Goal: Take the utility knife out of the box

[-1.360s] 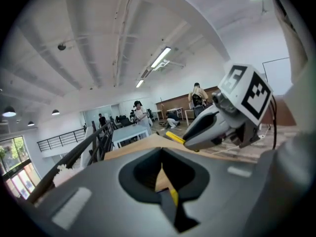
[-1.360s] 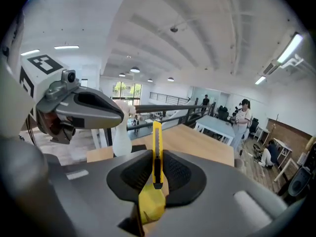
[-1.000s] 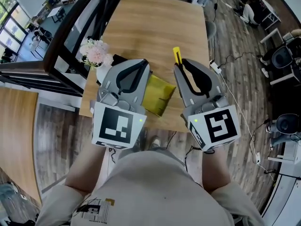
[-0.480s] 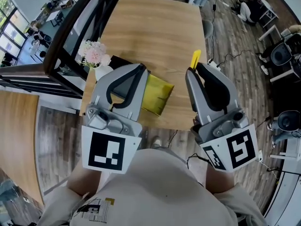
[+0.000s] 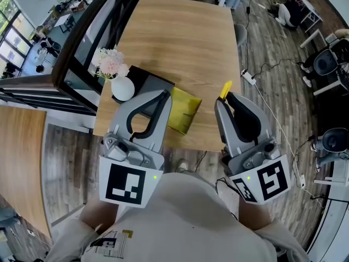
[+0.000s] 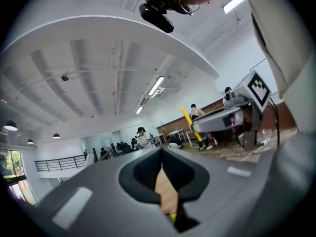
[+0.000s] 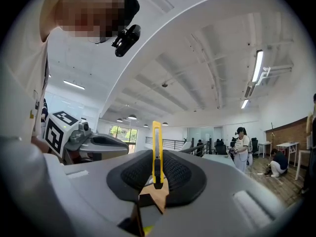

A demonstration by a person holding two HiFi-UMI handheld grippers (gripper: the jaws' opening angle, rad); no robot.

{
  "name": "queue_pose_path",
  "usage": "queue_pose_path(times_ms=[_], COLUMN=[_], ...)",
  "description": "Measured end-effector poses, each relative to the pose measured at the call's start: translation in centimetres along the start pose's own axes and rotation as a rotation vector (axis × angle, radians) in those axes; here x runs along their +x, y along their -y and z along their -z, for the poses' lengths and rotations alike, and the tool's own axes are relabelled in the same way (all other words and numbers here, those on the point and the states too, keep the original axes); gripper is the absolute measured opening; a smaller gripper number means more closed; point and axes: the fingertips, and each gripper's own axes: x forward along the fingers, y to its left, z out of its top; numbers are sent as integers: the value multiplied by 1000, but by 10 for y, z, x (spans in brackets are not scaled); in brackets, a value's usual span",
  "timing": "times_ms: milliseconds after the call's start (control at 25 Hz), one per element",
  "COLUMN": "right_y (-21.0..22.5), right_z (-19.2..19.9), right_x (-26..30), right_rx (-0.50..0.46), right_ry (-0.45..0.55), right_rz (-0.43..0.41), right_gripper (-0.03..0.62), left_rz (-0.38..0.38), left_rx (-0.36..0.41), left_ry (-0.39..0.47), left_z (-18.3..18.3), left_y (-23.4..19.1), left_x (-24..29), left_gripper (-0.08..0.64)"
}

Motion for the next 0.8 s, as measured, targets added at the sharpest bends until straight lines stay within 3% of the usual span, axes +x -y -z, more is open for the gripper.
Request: queue_pose_path(times_ms=[320,400,520,680,800], right_y=[6,7,8,6,6], right_z=[5,5,7,4,4], right_x=[1,1,2,-1,-2], right_rx=[-49,-58,-69,-77,-78], right_ry=[-19,-23,-35,-41,-42], right_rz=[22,28,34,32,31], right_gripper=[66,66,66,66,66], left_rz=[-3,2,13,-12,-12], left_rx=[-16,-73,-216,-155,-157], left_ry=[-23,-37,-61,-71,-70], left_z=[9,13,21,19,18], left_y=[-1,-1,-4,-9,-7], left_x=[-3,-3,-4,-6,-5], left_gripper=[2,2,2,2,3])
